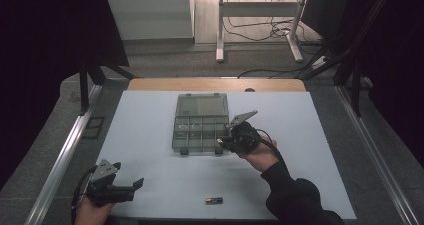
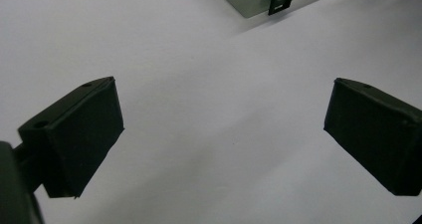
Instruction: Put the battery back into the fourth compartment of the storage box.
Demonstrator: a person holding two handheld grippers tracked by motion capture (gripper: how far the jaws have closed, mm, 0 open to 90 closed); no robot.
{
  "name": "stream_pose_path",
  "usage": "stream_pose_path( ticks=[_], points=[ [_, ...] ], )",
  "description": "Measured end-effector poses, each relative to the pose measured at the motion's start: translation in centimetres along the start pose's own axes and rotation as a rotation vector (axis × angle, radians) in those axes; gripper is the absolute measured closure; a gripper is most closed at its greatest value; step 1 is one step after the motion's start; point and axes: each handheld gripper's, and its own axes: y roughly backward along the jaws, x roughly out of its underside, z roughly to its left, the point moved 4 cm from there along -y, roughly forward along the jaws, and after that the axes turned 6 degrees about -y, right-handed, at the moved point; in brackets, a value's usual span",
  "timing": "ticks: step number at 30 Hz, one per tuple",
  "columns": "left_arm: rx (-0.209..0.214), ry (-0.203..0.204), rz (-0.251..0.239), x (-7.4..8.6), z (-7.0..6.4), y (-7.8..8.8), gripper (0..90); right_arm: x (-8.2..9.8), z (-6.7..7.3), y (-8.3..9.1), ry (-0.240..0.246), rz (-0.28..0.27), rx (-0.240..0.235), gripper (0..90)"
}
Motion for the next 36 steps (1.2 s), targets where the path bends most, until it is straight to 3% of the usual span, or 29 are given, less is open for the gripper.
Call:
stream_pose_path(
  ticks=[9, 20, 28, 36],
  points=[
    [0.001, 0.002, -0.001, 0.0, 0.0, 0.0, 2.8, -0.9, -1.2, 0.1, -0.022, -0.025, 0.035, 76.8],
    [0.001, 0.003, -0.002, 0.0, 0.0, 0.0, 2.8, -2.7, -2.3, -0.5, -0.013, -0.044, 0.091, 76.8],
    [0.002, 0.003, -0.003, 0.0, 0.0, 0.0, 2.8, -3.6, -3.1, -1.7, -0.025, -0.040, 0.120, 76.8],
    [0.003, 0.005, -0.001, 0.0, 0.1, 0.0, 2.8, -3.8, -4.8, -2.5, -0.043, -0.023, 0.163, 76.8]
  ],
)
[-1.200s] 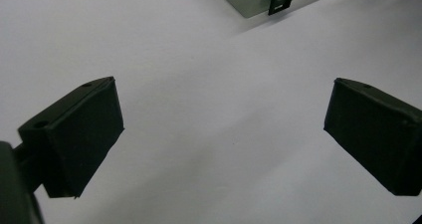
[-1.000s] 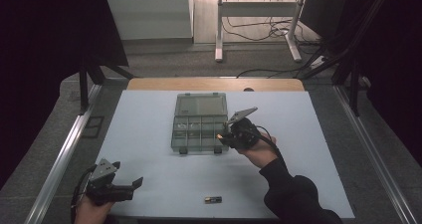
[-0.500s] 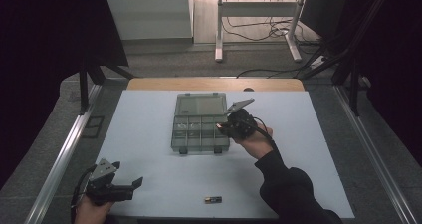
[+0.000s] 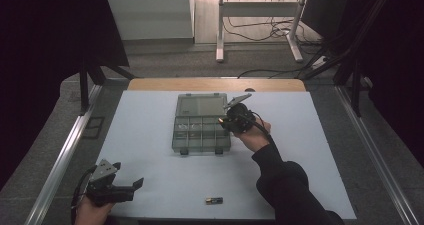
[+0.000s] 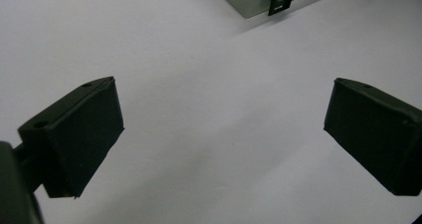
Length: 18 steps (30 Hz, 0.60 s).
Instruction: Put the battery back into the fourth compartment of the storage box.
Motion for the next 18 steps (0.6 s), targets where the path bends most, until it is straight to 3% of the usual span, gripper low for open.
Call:
stream_pose_path(
  ticks=[14, 18],
  points=[
    [0.002, 0.000, 0.000, 0.0, 0.0, 0.0, 2.8, -0.7, -0.6, -2.7, -0.007, 0.030, 0.034, 76.2],
    [0.002, 0.003, -0.001, 0.0, 0.0, 0.0, 2.8, -0.6, -0.5, -3.2, -0.002, 0.035, 0.044, 70.6]
  ],
)
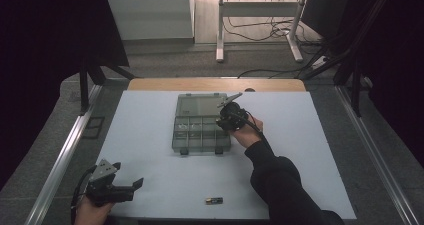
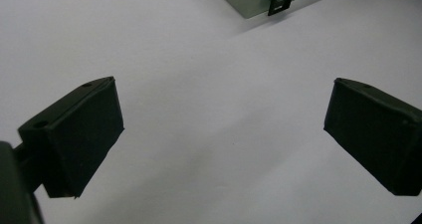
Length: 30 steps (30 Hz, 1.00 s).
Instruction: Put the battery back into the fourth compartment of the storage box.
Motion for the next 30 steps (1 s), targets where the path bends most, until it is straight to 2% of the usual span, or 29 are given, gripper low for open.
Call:
stream_pose_path(
  ticks=[9, 12, 17, 24, 30],
  points=[
    [-0.001, -0.003, 0.002, 0.0, 0.0, 0.0, 2.8, 0.0, 0.0, 1.7, -0.002, -0.027, -0.002, 45.8],
    [-0.001, -0.002, 0.002, 0.0, 0.0, 0.0, 2.8, 0.1, 0.3, 2.3, -0.005, -0.038, -0.029, 41.0],
    [-0.002, -0.002, 0.003, 0.0, 0.0, 0.0, 2.8, 0.6, 1.1, 3.1, -0.004, -0.033, -0.108, 33.1],
    [-0.002, -0.003, 0.004, 0.0, -0.1, 0.0, 2.8, 1.6, 2.0, 3.7, 0.034, -0.029, -0.125, 27.0],
    [-0.006, -0.005, 0.008, 0.0, -0.1, -0.1, 2.9, 2.2, 2.3, 4.3, 0.048, -0.036, -0.147, 19.4]
  ],
)
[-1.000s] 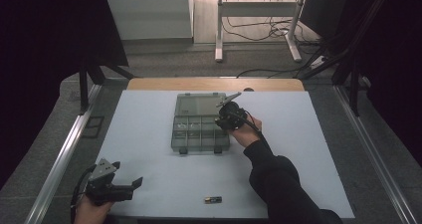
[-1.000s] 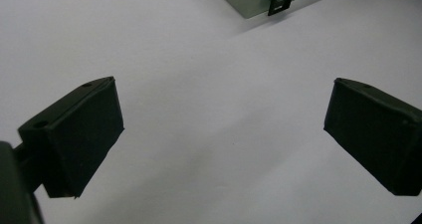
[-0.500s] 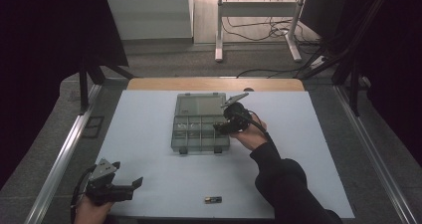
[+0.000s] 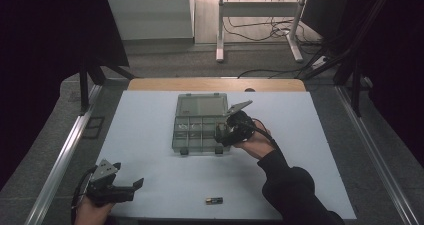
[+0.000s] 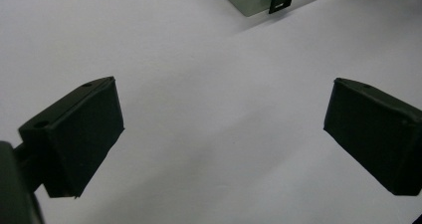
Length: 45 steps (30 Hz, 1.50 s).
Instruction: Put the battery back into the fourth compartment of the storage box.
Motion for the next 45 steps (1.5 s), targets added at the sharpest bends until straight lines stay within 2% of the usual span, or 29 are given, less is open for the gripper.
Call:
stream_pose_path(
  ticks=[8, 11, 17, 23, 30, 32, 33, 35, 39, 43, 45],
  points=[
    [-0.002, -0.005, 0.001, 0.0, 0.0, 0.0, 2.9, 1.2, 0.7, 0.0, 0.014, 0.032, -0.010, 10.4],
    [0.000, -0.002, -0.002, 0.0, 0.0, 0.0, 2.9, 1.5, 1.4, 0.0, 0.030, 0.057, -0.005, 6.3],
    [0.001, 0.000, -0.001, 0.0, 0.0, 0.0, 2.9, 1.8, 2.8, 0.4, 0.072, 0.055, -0.030, 0.0],
    [0.000, -0.002, -0.001, 0.0, 0.0, 0.0, 2.9, 2.2, 3.9, 1.2, 0.098, 0.046, -0.050, 0.0],
    [0.005, 0.009, -0.005, 0.0, 0.1, 0.0, 2.9, 3.0, 4.7, 1.9, 0.100, 0.053, -0.037, 0.0],
    [0.011, 0.020, -0.011, 0.1, 0.2, 0.1, 2.9, 3.5, 4.9, 2.0, 0.107, 0.070, -0.028, 0.0],
    [0.013, 0.025, -0.014, 0.1, 0.3, 0.1, 2.9, 3.6, 5.0, 2.1, 0.093, 0.079, -0.028, 0.0],
    [0.015, 0.030, -0.016, 0.1, 0.3, 0.1, 2.9, 4.0, 5.3, 2.2, 0.092, 0.092, -0.043, 0.0],
    [0.015, 0.025, -0.012, 0.1, 0.3, 0.1, 2.9, 5.0, 6.2, 2.4, 0.117, 0.120, -0.061, 0.0],
    [0.015, 0.027, -0.014, 0.1, 0.3, 0.1, 2.9, 5.9, 7.2, 2.7, 0.135, 0.141, -0.058, 5.1],
    [0.015, 0.027, -0.014, 0.1, 0.3, 0.1, 2.9, 6.3, 7.7, 2.8, 0.150, 0.149, -0.076, 9.6]
  ],
)
